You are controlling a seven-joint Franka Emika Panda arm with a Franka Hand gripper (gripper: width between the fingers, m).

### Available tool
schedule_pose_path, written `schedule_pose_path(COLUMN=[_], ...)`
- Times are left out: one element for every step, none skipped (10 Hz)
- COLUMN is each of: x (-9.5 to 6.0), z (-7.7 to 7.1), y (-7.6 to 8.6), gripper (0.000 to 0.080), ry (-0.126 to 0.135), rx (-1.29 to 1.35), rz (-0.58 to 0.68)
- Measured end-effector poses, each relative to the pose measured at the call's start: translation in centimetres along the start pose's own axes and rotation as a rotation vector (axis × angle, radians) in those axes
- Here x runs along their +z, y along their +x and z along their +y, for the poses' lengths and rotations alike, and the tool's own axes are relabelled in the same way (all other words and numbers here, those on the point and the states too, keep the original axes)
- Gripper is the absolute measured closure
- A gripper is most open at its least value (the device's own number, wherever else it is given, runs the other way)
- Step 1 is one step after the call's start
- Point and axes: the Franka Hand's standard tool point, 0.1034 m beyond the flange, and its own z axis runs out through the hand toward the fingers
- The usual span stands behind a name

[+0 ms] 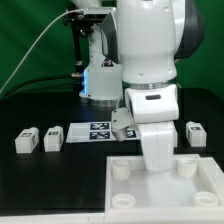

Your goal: Assemble one leg

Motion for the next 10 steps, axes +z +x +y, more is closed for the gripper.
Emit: schedule_pose_path(x=[0.00, 0.00, 0.01, 0.05, 0.03, 0.00, -0.03, -0.05, -0.06, -0.07], z=[0.00, -0.02, -0.02, -0.03, -0.01, 0.04, 0.08, 0.11, 0.12, 0.14], y=[-0.03, -0.06, -0.09, -0.12, -0.14, -0.15, -0.16, -0.17, -0.18, -0.19], gripper=[0.0743, 0.0743, 0.0743, 0.0670, 0.0489, 0.0489, 0.0258, 0.0258, 0.0174, 0.0174], ry=[-0.005, -0.014, -0.013, -0.012, -0.013, -0.014, -0.015, -0.016, -0.016, -0.016], rx=[0.002, 0.002, 0.003, 0.004, 0.004, 0.004, 0.005, 0.005, 0.005, 0.006], rz=[0.001, 0.003, 0.003, 0.003, 0.003, 0.003, 0.003, 0.003, 0.003, 0.003])
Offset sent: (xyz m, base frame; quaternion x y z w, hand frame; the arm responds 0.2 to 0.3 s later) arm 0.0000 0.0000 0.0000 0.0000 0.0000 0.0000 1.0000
